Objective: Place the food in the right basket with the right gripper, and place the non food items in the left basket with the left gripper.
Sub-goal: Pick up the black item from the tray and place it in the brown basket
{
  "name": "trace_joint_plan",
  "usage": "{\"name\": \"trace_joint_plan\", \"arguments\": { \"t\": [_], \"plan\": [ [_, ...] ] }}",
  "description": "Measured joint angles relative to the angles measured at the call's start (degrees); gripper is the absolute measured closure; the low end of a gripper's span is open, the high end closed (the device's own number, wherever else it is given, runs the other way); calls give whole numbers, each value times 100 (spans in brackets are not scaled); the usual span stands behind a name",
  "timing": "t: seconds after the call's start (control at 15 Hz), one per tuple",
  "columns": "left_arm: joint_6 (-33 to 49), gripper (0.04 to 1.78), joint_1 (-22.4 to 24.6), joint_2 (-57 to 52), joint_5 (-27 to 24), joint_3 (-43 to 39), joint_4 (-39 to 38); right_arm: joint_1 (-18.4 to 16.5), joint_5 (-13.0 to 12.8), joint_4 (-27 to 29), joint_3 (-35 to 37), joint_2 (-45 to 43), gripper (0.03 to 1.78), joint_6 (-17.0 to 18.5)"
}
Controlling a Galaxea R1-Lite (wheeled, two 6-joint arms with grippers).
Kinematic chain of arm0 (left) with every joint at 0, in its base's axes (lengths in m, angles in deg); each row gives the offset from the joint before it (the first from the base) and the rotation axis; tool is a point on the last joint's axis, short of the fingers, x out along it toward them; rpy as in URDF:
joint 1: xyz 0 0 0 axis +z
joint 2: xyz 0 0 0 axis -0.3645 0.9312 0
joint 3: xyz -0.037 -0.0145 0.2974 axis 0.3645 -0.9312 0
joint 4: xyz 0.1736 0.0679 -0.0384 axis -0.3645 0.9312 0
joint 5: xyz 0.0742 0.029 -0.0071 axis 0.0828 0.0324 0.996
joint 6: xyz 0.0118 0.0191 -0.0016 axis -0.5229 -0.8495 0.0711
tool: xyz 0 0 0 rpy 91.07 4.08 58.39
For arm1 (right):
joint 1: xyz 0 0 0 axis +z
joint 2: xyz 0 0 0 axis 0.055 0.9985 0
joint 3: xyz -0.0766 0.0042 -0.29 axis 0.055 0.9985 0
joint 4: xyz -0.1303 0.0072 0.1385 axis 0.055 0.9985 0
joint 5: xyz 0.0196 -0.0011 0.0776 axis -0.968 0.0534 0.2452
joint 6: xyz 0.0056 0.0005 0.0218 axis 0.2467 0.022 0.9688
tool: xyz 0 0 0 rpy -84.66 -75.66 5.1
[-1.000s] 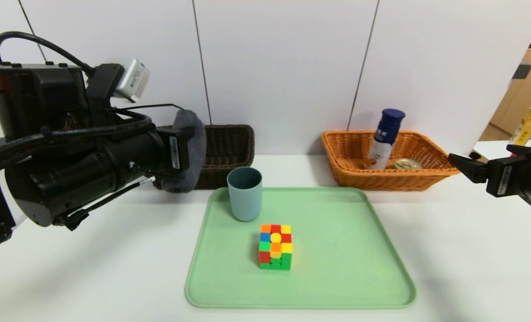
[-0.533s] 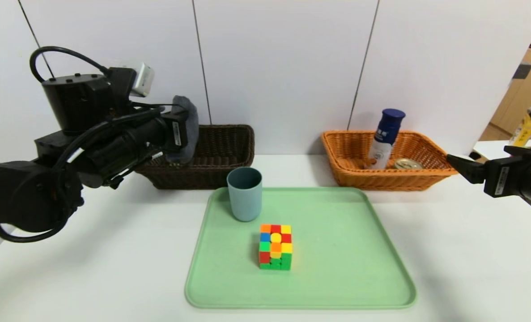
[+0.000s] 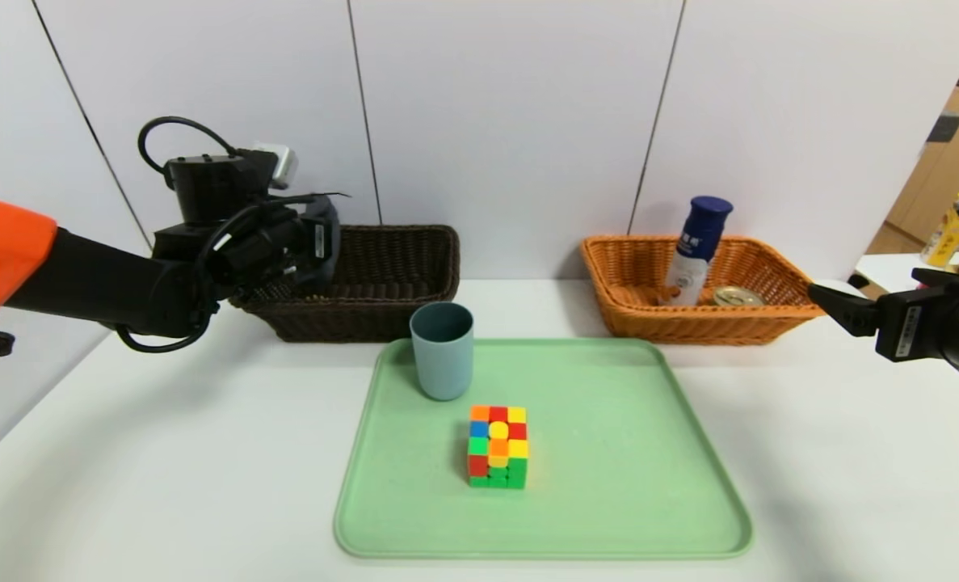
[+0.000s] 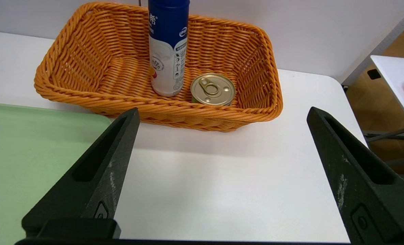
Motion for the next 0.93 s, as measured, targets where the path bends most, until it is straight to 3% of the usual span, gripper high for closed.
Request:
{"name": "trace_joint_plan", "arguments": {
  "t": [0.27,0.4,0.6,0.93],
  "plan": [
    [-27,168,102,313,5,140,30,-2,1,2,1,13,12,1],
    [-5,132,127,361,20,141,-11,-2,0,4,-5,30,12,6],
    [20,92,138,380,17,146,-234,-2,6,2,-5,55,12,28],
    [0,54,138,226,0,172,-366,-2,9,2,-5,94,12,65]
  ]
}}
